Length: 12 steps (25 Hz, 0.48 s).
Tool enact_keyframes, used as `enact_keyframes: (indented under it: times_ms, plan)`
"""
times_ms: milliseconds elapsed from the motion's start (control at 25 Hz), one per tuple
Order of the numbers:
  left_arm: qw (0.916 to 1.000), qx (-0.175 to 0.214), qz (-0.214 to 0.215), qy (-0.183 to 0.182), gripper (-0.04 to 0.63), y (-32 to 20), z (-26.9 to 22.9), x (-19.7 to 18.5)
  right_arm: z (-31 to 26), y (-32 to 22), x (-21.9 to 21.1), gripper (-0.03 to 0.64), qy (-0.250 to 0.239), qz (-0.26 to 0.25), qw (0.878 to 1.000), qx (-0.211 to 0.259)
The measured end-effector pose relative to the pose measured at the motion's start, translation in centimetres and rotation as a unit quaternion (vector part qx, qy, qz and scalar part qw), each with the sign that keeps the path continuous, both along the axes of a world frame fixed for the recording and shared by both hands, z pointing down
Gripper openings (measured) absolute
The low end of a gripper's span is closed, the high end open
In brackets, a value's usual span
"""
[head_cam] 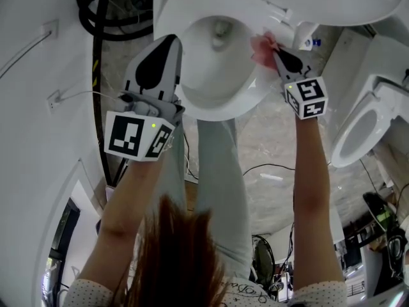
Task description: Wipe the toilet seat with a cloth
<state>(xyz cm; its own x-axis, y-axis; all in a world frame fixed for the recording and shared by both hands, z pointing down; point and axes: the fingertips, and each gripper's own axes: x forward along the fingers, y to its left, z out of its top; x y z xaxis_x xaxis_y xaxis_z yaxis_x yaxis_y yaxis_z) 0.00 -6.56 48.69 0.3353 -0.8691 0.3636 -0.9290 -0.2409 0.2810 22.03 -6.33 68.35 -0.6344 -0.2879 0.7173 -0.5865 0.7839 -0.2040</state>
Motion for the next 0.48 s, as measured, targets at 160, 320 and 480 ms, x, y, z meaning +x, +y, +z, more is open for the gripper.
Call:
enact_keyframes:
  times_ms: [160, 320, 480]
  plan:
    - [1.0000, 0.000, -0.008, -0.001, -0.005, 0.1, -0.1, -0.4, 0.2, 0.8, 0.1, 0.026, 0.002, 0.001, 1.000, -0.009]
    - [0.9999, 0.001, -0.014, -0.002, -0.005, 0.4, -0.3, -0.6, 0.3, 1.8, 0.5, 0.026, 0.006, 0.002, 1.000, -0.015]
    - [0.9998, 0.001, -0.017, -0.006, -0.005, 0.7, -0.5, -0.9, 0.4, 2.6, 0.6, 0.026, 0.011, 0.005, 1.000, -0.016]
